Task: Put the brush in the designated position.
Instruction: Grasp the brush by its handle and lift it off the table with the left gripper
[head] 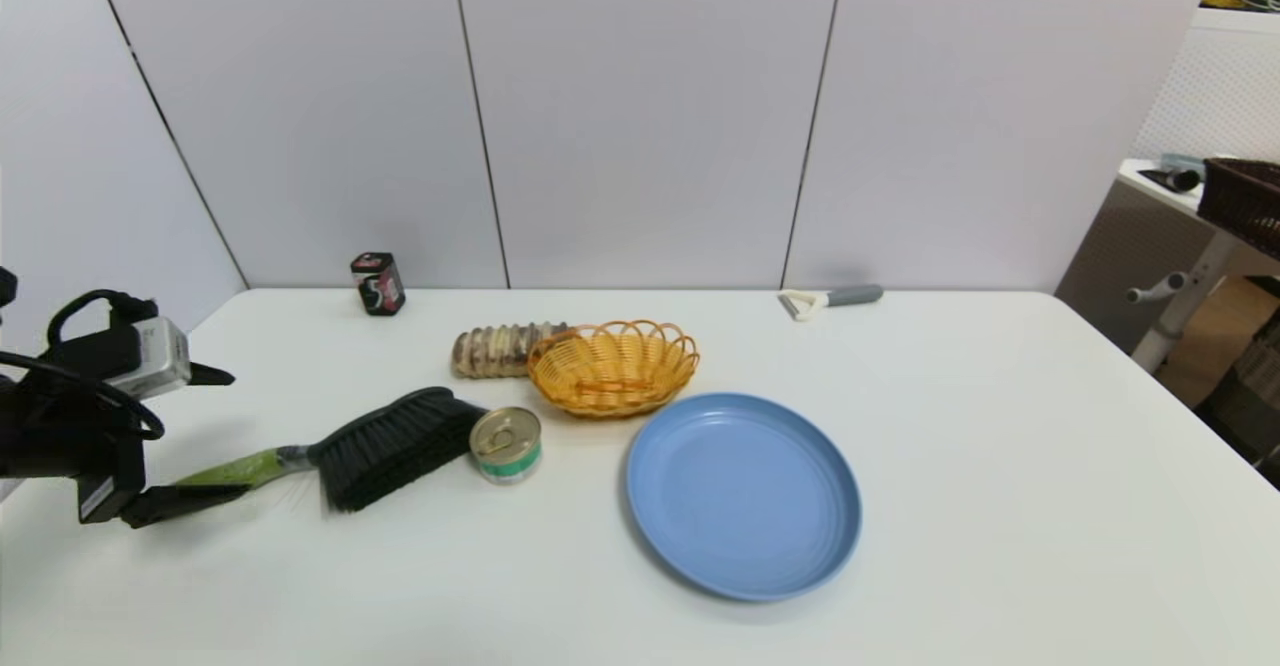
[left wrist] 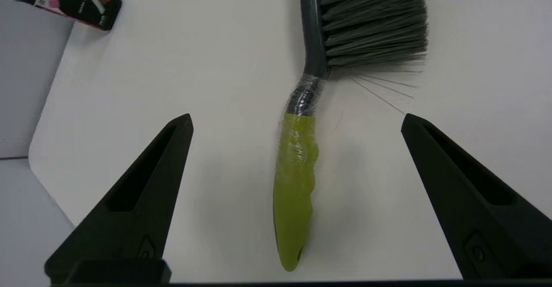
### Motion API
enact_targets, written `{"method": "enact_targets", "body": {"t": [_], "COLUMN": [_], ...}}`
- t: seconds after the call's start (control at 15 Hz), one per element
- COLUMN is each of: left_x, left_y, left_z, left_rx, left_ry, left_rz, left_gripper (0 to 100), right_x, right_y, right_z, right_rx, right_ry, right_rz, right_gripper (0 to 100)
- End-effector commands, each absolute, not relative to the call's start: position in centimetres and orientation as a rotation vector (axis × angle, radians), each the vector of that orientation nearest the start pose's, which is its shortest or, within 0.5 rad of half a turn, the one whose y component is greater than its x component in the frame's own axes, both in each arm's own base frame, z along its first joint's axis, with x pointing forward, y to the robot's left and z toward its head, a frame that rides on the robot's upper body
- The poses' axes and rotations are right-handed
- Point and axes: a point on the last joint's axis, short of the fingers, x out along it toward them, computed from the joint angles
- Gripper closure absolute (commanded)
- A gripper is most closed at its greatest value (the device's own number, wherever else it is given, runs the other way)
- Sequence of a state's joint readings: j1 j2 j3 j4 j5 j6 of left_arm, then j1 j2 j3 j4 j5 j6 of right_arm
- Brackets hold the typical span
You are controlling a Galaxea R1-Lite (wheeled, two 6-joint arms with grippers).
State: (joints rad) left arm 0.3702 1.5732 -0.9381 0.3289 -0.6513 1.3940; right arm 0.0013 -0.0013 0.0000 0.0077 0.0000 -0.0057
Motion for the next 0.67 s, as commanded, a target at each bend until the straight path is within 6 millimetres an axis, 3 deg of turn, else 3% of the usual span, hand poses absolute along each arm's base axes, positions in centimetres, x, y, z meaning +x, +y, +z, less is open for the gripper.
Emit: {"method": "enact_targets", "body": {"t": [0.07, 0.47, 0.67], "left_x": [26.5, 30.5, 30.9], "left_y": [9.1, 10.3, 9.8], "left_z": [14.3, 12.6, 12.1], "left_rx": [0.807, 0.741, 0.611], "left_ry": [0.553, 0.521, 0.578], "left_rz": [-0.873, -0.911, -0.937], "left_gripper": [0, 0, 0], "right_x": [-2.3, -2.3, -2.3], "right_y": [0.0, 0.0, 0.0], "right_z": [7.4, 7.4, 7.4], "right_rx": [-0.006, -0.006, -0.006], "right_ry": [0.006, 0.009, 0.009], "right_rz": [0.002, 0.002, 0.002], "right_gripper": [0, 0, 0]}}
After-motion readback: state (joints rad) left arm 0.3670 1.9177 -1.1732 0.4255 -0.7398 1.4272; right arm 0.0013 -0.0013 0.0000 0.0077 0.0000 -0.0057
